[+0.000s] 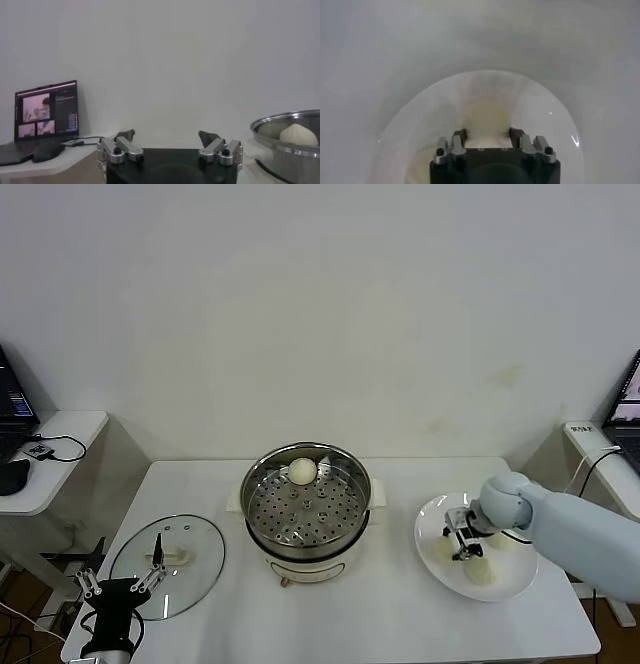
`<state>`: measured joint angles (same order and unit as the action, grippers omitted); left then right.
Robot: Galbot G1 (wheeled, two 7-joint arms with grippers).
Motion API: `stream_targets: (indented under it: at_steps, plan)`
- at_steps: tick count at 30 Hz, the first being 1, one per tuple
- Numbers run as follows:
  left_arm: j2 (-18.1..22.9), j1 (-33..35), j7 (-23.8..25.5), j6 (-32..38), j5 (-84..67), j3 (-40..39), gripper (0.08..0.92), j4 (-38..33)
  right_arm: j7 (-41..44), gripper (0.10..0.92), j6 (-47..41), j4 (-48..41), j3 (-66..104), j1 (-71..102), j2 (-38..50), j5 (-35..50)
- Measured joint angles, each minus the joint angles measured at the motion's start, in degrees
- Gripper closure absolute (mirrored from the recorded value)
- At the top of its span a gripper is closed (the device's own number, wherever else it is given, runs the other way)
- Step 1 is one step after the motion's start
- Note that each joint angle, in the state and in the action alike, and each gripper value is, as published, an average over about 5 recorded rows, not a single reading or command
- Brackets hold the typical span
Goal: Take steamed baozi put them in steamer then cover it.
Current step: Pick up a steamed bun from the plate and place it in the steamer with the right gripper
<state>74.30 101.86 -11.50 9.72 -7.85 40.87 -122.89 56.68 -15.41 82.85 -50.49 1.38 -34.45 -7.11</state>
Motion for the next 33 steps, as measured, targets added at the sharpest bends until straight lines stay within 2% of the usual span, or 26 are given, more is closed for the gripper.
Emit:
stream_targets:
  at_steps: [9, 17, 25, 33]
  plan:
    - [-0.5, -0.4, 0.0, -0.1, 0.0, -0.4, 0.177, -0.2, 3.2, 0.448, -0.8, 2.9, -4.6, -12.6, 1.9, 5.9]
    - [-1.2, -0.5, 0.0, 0.0, -0.4, -0.4, 0.177, -0.7, 3.8, 0.448, -2.4, 4.6, -10.6, -27.5, -0.2, 13.7]
    - [-1.8, -0.9, 0.0, 0.0, -0.9, 0.1, 0.177, -0.7, 1.9, 0.448, -5.3, 4.5, -15.0, -36.8, -7.6, 22.2]
    - [-1.8, -1.2, 0.0, 0.0, -1.1, 0.9, 0.177, -0.4, -1.1, 0.442, -8.4, 1.6, -16.7, -38.4, -19.4, 29.1]
